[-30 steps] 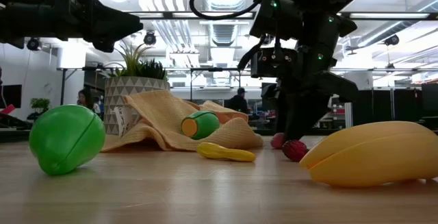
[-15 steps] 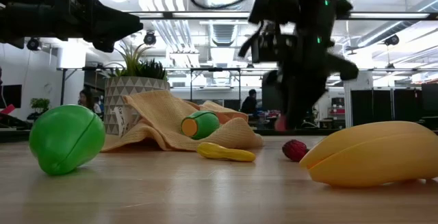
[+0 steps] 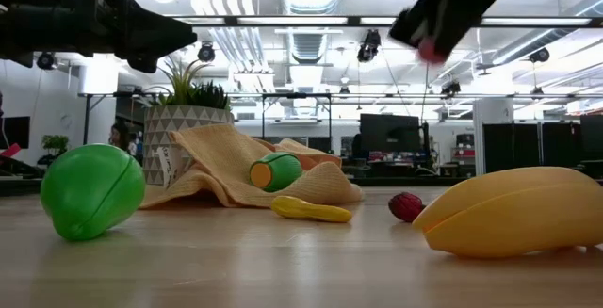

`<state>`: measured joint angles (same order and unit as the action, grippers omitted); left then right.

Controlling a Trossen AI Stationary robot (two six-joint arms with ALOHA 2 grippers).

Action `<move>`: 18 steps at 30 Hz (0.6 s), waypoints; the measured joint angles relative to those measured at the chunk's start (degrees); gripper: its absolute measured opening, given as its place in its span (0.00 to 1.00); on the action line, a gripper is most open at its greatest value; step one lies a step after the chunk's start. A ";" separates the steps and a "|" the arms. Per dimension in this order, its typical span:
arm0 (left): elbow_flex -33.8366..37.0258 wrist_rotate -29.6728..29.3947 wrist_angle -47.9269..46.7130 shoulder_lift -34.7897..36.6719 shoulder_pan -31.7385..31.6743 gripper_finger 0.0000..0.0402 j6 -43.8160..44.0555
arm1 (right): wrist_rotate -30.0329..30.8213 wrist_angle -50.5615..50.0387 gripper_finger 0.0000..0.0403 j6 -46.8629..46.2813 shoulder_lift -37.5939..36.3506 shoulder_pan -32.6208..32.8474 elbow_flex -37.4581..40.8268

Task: Pick and placing Produce into tupperware
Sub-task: Put the apricot into the blue bin

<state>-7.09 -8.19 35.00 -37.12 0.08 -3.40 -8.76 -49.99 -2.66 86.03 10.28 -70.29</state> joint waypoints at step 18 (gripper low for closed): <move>0.00 -0.01 0.14 0.02 0.00 0.30 0.00 | 7.91 4.27 0.13 -31.98 -16.21 23.14 10.59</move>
<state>-7.09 -8.20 35.14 -37.10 0.08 -3.40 -0.84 -45.73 -34.64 69.82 33.42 -59.70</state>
